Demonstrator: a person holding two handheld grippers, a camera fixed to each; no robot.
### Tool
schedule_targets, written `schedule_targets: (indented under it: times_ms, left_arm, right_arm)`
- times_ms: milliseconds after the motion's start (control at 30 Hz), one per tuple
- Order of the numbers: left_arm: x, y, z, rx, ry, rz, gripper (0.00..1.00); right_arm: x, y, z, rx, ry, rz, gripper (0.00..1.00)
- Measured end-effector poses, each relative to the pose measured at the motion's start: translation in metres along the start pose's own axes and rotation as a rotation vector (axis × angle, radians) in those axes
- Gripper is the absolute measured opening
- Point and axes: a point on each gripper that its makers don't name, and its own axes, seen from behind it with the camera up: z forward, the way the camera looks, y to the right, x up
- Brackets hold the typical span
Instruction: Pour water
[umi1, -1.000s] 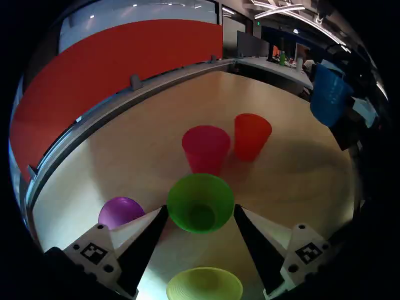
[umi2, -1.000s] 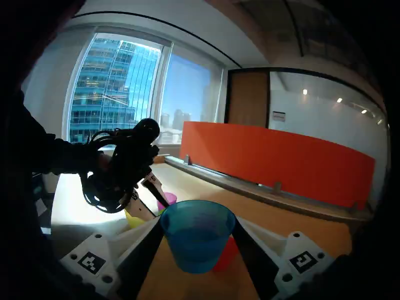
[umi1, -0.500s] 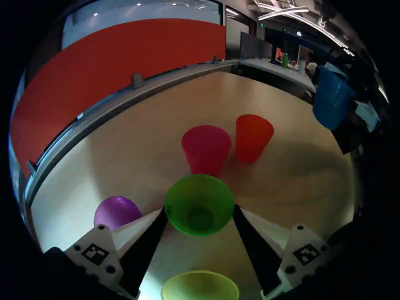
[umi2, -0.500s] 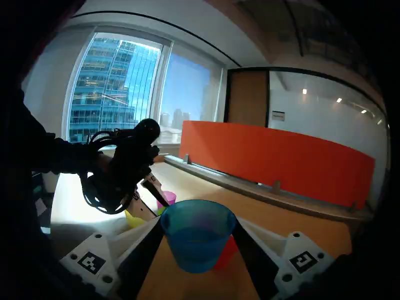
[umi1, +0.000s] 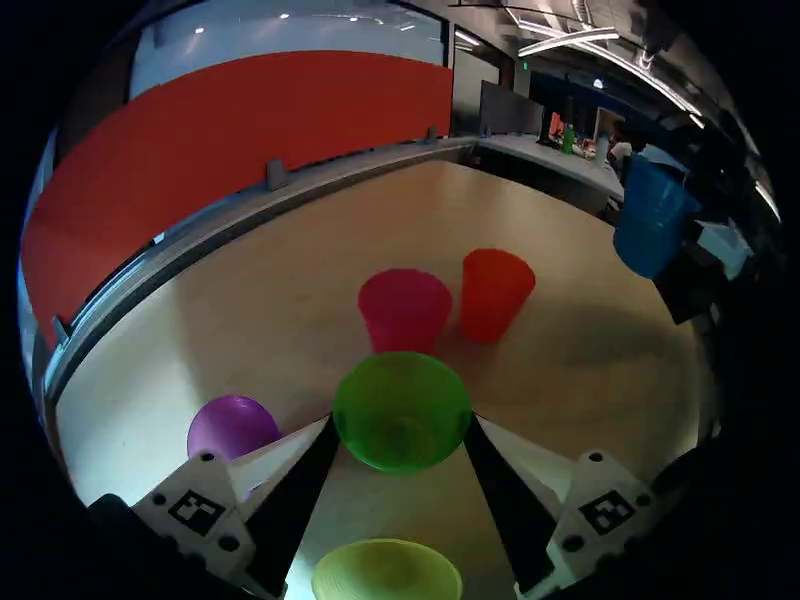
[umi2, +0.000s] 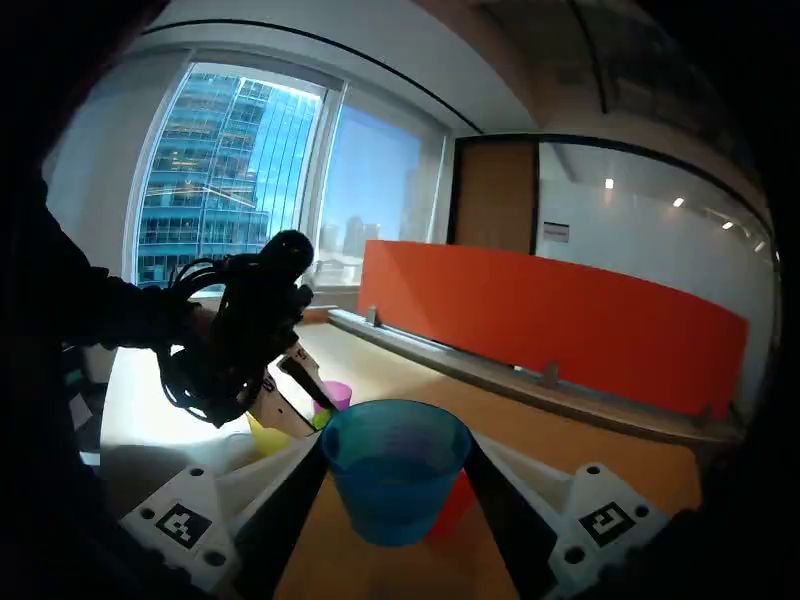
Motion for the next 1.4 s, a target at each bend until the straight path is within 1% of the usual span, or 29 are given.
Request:
schedule_targets:
  times_ms: [100,267,500,800,1000,1167,1267,1400]
  left_arm:
    - [0.009,0.003,-0.008,-0.008,0.034,-0.008,0.87]
    - [0.023,0.008,-0.027,-0.013,0.097,-0.014,0.87]
    - [0.044,0.013,-0.061,-0.003,0.212,-0.021,0.87]
    - [0.058,0.016,-0.104,0.025,0.331,-0.015,0.87]
    - [0.068,0.022,-0.133,0.031,0.407,-0.027,0.87]
    - [0.074,0.024,-0.152,0.038,0.459,-0.038,0.87]
    - [0.078,0.025,-0.163,0.042,0.492,-0.053,0.87]
    - [0.083,0.029,-0.177,0.031,0.533,-0.074,0.87]
  right_arm:
    - [0.003,-0.002,-0.001,0.001,0.004,-0.003,0.92]
    - [0.011,-0.008,-0.003,0.001,0.009,-0.014,0.93]
    - [0.022,-0.018,-0.004,0.004,0.017,-0.021,0.92]
    - [0.038,-0.031,-0.004,0.012,0.037,-0.017,0.92]
    - [0.048,-0.042,-0.005,0.023,0.050,-0.011,0.92]
    - [0.054,-0.050,-0.005,0.031,0.059,-0.004,0.93]
    - [0.058,-0.054,-0.004,0.036,0.065,-0.002,0.92]
    - [0.061,-0.060,-0.004,0.047,0.072,0.009,0.92]
